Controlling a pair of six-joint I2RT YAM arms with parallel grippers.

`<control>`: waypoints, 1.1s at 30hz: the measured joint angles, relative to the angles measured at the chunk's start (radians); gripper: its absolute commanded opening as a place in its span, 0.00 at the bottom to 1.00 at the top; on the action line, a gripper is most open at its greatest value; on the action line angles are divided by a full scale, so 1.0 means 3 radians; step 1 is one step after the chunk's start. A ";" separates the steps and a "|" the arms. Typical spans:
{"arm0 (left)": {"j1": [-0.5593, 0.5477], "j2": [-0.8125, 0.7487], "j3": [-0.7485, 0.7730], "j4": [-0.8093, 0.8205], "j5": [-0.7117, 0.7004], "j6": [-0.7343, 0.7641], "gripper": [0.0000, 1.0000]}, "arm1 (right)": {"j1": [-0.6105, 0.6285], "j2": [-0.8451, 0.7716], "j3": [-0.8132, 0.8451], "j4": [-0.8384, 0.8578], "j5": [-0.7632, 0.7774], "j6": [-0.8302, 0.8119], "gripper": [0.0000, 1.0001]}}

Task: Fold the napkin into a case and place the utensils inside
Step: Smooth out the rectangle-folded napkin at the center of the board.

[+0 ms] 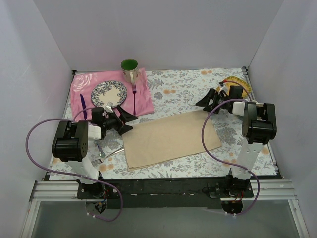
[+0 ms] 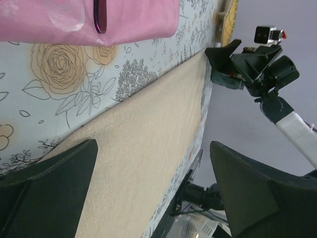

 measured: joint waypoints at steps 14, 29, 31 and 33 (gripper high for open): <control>-0.0001 -0.0930 0.1015 -0.1906 -0.0041 0.1742 0.98 | 0.0490 0.0111 0.1136 -0.0549 0.0294 -0.0778 0.90; -0.0317 -0.1540 0.1050 -0.3916 -0.0696 0.4765 0.92 | 0.0946 -0.0482 0.0827 -0.2073 0.0586 -0.2188 0.50; -0.0317 -0.1534 0.1050 -0.4091 -0.0755 0.4802 0.89 | 0.0965 -0.0514 0.0773 -0.2152 0.0665 -0.2209 0.48; -0.0323 -0.1536 0.1045 -0.4173 -0.0861 0.4601 0.83 | 0.0960 -0.0552 0.0675 -0.2171 0.0741 -0.2204 0.45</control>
